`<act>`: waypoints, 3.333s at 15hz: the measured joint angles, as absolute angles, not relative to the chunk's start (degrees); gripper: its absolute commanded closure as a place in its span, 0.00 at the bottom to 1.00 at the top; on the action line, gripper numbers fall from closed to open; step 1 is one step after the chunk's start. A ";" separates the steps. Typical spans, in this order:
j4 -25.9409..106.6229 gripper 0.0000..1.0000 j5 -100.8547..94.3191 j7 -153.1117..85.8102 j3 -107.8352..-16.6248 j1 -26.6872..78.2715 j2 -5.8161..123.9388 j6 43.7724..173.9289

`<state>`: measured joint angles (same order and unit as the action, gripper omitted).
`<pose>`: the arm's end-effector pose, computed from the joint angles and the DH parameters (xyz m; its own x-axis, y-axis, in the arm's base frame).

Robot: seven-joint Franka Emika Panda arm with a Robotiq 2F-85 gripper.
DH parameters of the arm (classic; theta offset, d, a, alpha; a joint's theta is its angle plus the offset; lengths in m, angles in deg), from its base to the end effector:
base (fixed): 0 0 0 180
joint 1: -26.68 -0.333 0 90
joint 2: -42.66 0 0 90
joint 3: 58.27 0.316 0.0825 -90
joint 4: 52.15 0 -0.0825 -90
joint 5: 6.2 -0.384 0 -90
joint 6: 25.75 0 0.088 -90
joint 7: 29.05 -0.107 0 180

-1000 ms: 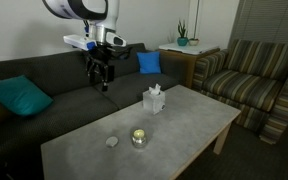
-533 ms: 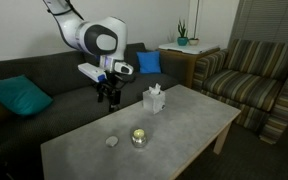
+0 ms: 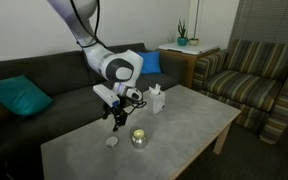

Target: Put the silver lid on top of the silver candle container

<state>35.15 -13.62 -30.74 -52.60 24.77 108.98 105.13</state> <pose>0.6033 0.0824 -0.0526 0.9175 -0.0110 -0.3976 -0.0705 -0.9883 -0.1354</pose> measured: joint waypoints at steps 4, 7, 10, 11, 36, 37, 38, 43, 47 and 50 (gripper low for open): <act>34.86 0.00 -13.19 -34.76 -53.57 22.73 109.08 106.82; 32.63 0.00 -12.32 -40.36 -55.22 18.58 110.75 107.29; 27.99 0.00 -12.15 -43.91 -56.18 15.37 115.09 107.13; 25.94 0.00 -12.18 -44.19 -56.23 15.07 116.98 106.33; 19.29 0.00 -12.18 -46.44 -58.28 15.27 127.87 111.42; 19.56 0.00 -12.18 -46.77 -58.59 15.02 127.87 111.46; 19.82 0.00 -12.18 -47.05 -58.84 14.81 127.87 111.59; 20.21 0.30 -11.18 -45.89 -59.00 14.66 127.87 112.02; 20.21 0.58 -11.14 -43.22 -58.83 15.17 127.84 112.21; 20.21 0.59 -11.14 -41.37 -58.33 15.71 127.68 112.26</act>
<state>20.21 -11.14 -41.37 -58.33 15.71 127.68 112.26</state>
